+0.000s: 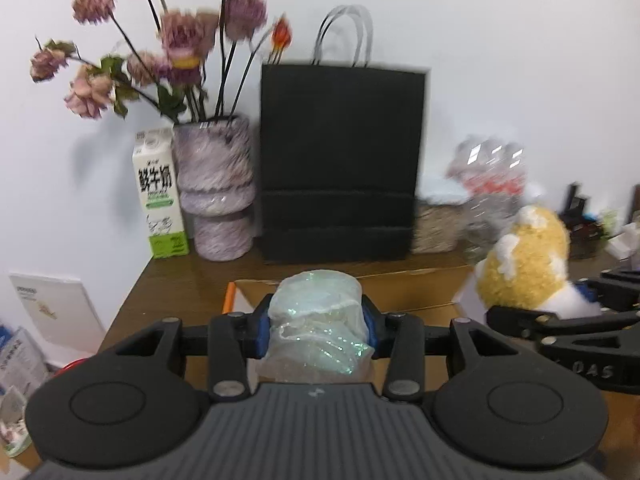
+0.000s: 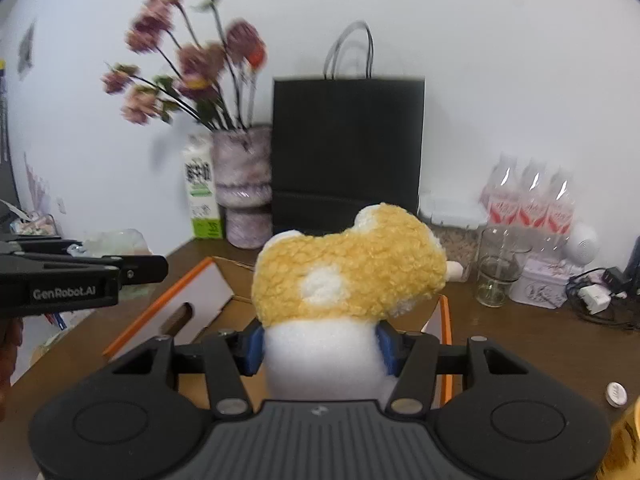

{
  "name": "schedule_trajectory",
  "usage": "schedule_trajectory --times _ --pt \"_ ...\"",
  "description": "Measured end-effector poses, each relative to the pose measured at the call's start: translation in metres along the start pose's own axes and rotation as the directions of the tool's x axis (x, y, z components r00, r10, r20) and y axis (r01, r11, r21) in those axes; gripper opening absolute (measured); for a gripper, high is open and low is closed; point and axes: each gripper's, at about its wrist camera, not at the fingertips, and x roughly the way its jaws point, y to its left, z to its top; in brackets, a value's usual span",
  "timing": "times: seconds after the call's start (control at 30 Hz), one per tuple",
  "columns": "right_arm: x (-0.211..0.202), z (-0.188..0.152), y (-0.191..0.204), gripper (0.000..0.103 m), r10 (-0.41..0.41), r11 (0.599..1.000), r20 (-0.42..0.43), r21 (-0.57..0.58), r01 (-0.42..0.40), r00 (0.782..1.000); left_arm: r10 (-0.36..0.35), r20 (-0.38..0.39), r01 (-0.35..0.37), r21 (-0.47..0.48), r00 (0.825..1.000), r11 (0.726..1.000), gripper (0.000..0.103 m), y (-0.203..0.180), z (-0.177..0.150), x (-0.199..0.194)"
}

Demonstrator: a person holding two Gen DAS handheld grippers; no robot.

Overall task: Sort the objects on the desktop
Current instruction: 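Carry the bag with the left tool into the cardboard box while the right tool carries the hamster there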

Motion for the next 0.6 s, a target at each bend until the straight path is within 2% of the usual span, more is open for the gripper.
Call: schedule_trajectory --times 0.13,0.27,0.4,0.6 --pt "0.054 0.012 -0.01 0.052 -0.025 0.999 -0.115 0.036 0.029 0.993 0.026 -0.12 -0.029 -0.019 0.992 0.999 0.041 0.005 0.008 0.056" --pt "0.101 0.011 -0.015 0.052 -0.049 0.997 -0.214 0.045 0.06 0.976 0.08 -0.203 -0.079 0.013 0.976 0.997 0.041 0.007 0.005 0.103" --pt "0.136 0.008 -0.018 0.052 -0.063 0.997 -0.29 0.031 0.075 0.955 0.092 -0.265 -0.091 0.018 0.96 0.996 0.041 0.009 0.002 0.134" --pt "0.166 0.0 -0.026 0.052 -0.078 0.995 -0.36 0.024 0.092 0.93 0.084 -0.331 -0.081 0.023 0.94 0.996 0.041 0.007 -0.004 0.164"
